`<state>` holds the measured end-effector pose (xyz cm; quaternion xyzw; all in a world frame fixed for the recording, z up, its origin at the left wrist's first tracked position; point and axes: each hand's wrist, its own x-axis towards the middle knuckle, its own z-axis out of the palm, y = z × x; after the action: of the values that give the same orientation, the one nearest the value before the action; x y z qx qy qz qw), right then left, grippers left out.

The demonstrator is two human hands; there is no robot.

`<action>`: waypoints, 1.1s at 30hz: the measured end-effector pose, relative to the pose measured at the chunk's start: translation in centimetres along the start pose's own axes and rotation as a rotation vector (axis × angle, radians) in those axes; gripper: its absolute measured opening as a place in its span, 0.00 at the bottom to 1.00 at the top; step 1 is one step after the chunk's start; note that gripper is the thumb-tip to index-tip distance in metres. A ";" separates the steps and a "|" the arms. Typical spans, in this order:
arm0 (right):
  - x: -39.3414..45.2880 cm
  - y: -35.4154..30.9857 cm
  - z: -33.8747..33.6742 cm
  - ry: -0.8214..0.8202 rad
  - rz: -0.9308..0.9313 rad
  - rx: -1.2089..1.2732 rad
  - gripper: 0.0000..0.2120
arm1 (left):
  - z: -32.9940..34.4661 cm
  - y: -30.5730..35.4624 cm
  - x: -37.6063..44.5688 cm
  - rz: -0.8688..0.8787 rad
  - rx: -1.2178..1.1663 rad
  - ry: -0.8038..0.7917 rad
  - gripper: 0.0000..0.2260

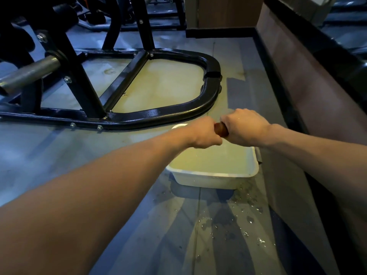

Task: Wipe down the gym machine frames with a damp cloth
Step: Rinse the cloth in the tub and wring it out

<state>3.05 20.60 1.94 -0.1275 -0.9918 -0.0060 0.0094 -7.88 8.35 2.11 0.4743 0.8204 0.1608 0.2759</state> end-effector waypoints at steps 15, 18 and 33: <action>-0.7 -4.8 3.9 -0.354 0.523 1.333 0.11 | 0.3 -5.3 1.1 0.493 0.850 0.315 0.16; -0.1 -5.5 4.7 -0.422 0.598 1.690 0.15 | -0.6 -6.0 1.8 0.501 0.832 0.392 0.16; 0.1 -2.6 4.8 -0.219 0.882 1.234 0.36 | 1.1 -4.3 1.3 -0.001 0.384 0.228 0.07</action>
<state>2.25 18.13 -2.89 -0.4830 -0.6681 0.5656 -0.0178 -10.70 7.34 -1.48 0.4965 0.8621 0.0542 0.0859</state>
